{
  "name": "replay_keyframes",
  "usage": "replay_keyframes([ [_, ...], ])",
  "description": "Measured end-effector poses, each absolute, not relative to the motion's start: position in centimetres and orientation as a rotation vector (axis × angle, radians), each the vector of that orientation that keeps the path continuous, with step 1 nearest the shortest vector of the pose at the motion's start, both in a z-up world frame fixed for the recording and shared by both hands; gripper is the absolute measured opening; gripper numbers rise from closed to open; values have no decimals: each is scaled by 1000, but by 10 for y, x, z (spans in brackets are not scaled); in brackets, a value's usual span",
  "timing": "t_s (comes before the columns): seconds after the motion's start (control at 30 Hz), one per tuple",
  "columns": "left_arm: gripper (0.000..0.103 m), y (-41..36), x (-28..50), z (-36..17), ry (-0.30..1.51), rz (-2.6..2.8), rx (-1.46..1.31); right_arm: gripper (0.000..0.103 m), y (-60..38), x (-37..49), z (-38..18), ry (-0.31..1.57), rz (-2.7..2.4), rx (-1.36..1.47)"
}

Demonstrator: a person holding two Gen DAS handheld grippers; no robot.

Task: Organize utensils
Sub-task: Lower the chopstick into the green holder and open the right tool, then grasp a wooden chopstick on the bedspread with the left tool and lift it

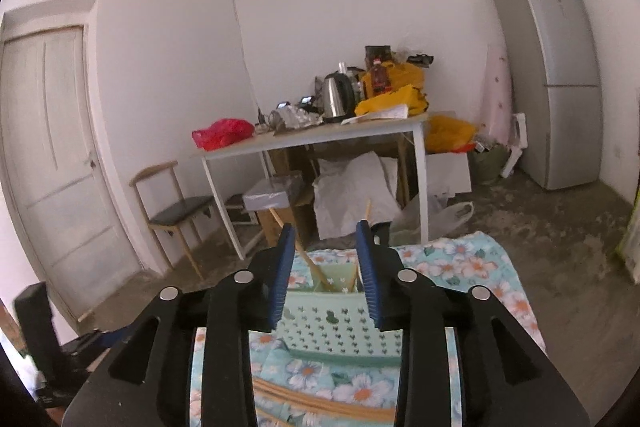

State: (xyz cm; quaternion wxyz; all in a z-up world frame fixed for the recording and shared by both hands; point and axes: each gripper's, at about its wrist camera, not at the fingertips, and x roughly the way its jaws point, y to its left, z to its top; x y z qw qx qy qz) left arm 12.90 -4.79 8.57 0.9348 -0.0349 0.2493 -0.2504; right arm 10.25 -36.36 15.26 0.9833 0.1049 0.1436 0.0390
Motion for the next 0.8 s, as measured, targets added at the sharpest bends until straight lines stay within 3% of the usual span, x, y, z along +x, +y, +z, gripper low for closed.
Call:
replay_keyframes([
  [0.2,82,-59,124,80,519,-537,-33,48,-378,73,117,398,18,266],
  [0.43,82,-96,125,48,589,-596,135,49,-391,63,26,723,-120,365],
  [0.57,82,-132,125,21,694,-743,212,49,-402,54,-6,819,-143,442],
  [0.8,62,-193,116,0,712,-915,432,49,-422,38,-24,851,-160,536],
])
